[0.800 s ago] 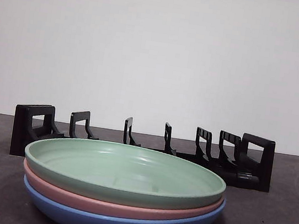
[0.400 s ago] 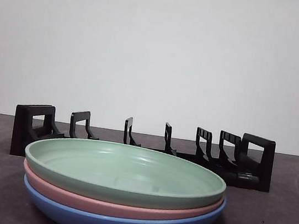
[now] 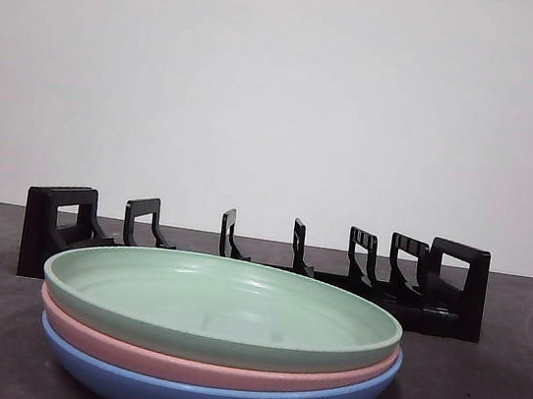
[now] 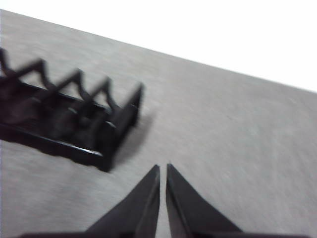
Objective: Place the plate
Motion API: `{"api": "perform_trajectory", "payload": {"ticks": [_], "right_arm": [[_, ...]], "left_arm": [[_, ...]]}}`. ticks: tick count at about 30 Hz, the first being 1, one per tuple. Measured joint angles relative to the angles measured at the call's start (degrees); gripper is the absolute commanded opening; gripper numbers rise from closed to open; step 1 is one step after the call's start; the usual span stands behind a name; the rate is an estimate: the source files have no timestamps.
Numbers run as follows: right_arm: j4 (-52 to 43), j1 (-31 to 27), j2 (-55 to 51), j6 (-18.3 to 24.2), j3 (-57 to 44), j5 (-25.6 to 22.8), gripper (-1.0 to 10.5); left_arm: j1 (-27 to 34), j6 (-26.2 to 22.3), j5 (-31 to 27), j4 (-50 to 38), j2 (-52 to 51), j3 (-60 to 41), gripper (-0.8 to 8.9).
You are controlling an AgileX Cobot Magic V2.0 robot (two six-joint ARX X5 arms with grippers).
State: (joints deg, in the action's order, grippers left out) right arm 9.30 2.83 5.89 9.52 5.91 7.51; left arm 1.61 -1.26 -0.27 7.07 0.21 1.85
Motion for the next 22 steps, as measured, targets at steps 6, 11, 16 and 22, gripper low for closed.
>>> {"api": "perform_trajectory", "payload": {"ticks": [6, 11, 16, 22], "right_arm": [[-0.61, -2.84, -5.51, -3.08, -4.98, -1.95, 0.2], [-2.12, -3.06, -5.64, -4.04, -4.98, -1.9, 0.2], [-2.45, -3.17, -5.64, -4.42, -4.98, -1.88, 0.2], [-2.67, -3.17, -5.64, -4.46, -4.98, -1.88, 0.2]], "left_arm": [[0.0, 0.02, 0.02, 0.02, 0.0, 0.0, 0.08], [0.0, 0.02, 0.02, 0.0, 0.0, 0.0, 0.08], [0.0, 0.02, 0.02, 0.0, 0.0, 0.0, 0.08], [0.0, 0.02, 0.02, 0.0, 0.0, 0.0, 0.08]]}}
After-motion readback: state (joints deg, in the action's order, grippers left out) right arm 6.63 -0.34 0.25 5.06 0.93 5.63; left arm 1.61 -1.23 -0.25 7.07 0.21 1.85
